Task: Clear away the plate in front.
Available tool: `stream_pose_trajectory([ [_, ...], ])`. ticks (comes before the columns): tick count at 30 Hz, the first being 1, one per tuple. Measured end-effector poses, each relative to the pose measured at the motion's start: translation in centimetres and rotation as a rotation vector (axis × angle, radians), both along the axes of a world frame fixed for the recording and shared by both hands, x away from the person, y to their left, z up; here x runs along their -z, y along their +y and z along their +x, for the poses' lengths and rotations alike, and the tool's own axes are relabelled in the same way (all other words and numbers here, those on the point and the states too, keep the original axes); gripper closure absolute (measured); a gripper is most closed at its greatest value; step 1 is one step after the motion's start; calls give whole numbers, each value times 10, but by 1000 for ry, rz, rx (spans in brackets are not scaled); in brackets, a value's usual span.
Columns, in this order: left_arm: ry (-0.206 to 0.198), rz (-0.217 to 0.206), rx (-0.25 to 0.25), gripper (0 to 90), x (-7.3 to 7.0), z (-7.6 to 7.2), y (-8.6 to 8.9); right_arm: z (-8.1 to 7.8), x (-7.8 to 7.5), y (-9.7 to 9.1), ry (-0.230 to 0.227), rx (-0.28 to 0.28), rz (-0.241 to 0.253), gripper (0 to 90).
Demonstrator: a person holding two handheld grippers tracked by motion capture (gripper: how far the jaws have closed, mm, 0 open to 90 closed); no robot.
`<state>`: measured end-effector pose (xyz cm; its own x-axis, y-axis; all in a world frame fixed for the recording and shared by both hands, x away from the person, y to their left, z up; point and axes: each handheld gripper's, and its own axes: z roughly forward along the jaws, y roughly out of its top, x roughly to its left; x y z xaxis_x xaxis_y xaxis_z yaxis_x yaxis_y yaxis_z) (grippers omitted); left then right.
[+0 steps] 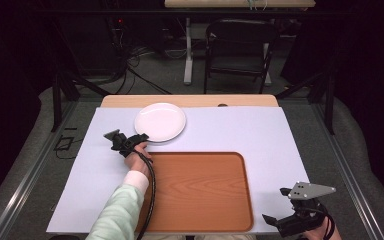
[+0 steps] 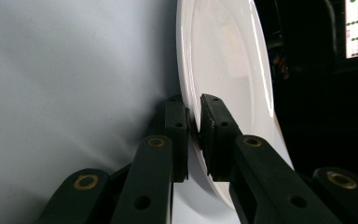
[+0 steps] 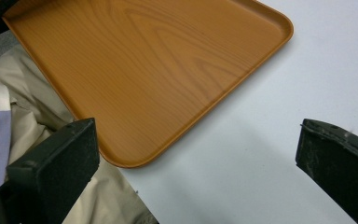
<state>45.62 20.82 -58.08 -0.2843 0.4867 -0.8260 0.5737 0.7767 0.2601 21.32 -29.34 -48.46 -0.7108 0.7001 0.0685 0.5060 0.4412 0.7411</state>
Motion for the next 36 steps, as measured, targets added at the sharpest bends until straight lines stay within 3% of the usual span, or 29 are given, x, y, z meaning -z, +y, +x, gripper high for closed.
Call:
stream_pose_trajectory([
  [7,-57,-18,19,857,-3,-1,3,0,0,0,1,0,-2,0],
  [16,-78,-37,51,872,-3,-1,7,0,0,0,4,-2,-3,0],
  [17,-88,-11,65,873,-6,0,6,0,0,0,5,-1,-2,0],
  [27,-101,-10,92,874,-10,0,7,1,0,1,14,7,-9,0],
  [36,-106,25,134,873,-19,0,5,6,-1,5,38,17,-11,0],
])
